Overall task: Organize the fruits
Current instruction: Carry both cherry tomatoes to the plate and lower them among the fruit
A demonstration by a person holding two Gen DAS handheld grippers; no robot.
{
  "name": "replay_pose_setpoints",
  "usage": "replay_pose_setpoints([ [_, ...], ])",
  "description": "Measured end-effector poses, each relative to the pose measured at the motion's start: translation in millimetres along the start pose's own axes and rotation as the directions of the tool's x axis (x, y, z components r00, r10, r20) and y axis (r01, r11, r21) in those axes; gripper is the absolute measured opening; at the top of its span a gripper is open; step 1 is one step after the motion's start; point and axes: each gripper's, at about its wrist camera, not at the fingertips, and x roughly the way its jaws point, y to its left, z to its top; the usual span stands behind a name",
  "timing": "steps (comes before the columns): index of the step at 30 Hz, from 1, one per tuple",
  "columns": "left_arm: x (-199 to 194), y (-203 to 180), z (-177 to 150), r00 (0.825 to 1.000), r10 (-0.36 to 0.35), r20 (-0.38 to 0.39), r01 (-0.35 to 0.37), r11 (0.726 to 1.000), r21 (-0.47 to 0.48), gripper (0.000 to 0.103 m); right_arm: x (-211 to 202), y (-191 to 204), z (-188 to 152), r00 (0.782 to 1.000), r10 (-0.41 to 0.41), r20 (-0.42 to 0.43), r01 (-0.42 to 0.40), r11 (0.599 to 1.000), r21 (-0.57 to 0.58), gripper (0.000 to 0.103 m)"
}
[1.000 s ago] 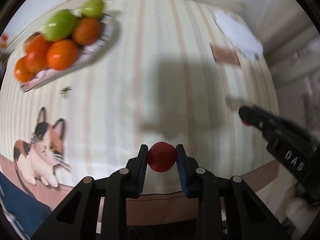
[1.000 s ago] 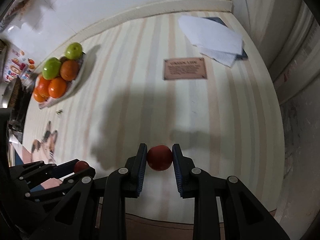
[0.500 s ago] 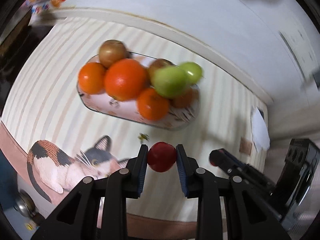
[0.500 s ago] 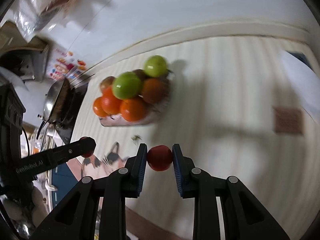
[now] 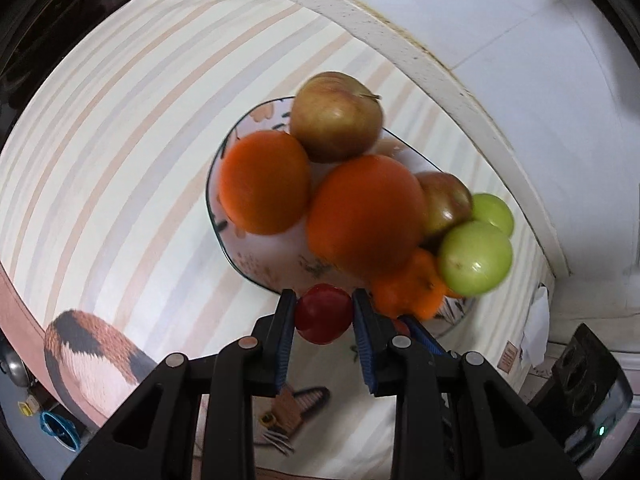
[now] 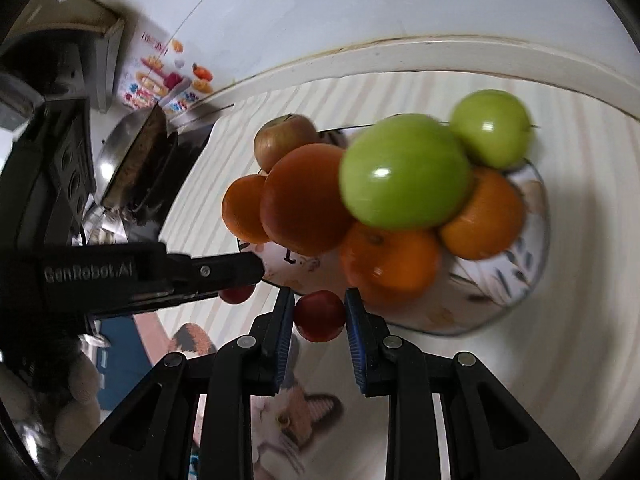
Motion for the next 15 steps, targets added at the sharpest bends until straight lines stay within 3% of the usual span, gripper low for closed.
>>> replay_pose_setpoints([
  [5,6,5,7,1.000,-0.001,-0.016,0.001,1.000,0.007,0.026,16,18,3,0.999,-0.045,0.024,0.047,0.996,-0.075,0.028],
  [8,6,4,10,0.999,0.037,-0.005,-0.037,0.999,0.024,0.027,16,22,6,0.997,-0.070,0.034,0.073,0.992,-0.106,0.029],
  [11,2,2,12,0.998,0.064,0.018,-0.065,0.997,0.051,0.036,16,25,8,0.997,-0.064,0.033,0.067,0.992,-0.111,0.048],
  [13,-1,1,13,0.998,0.058,0.023,-0.059,0.997,0.057,0.056,14,30,7,0.997,-0.072,0.033,0.075,0.989,-0.124,0.058],
  [15,-7,3,12,0.998,0.057,0.035,-0.059,0.996,0.064,0.066,9,35,5,0.996,-0.077,0.038,0.081,0.988,-0.131,0.078],
])
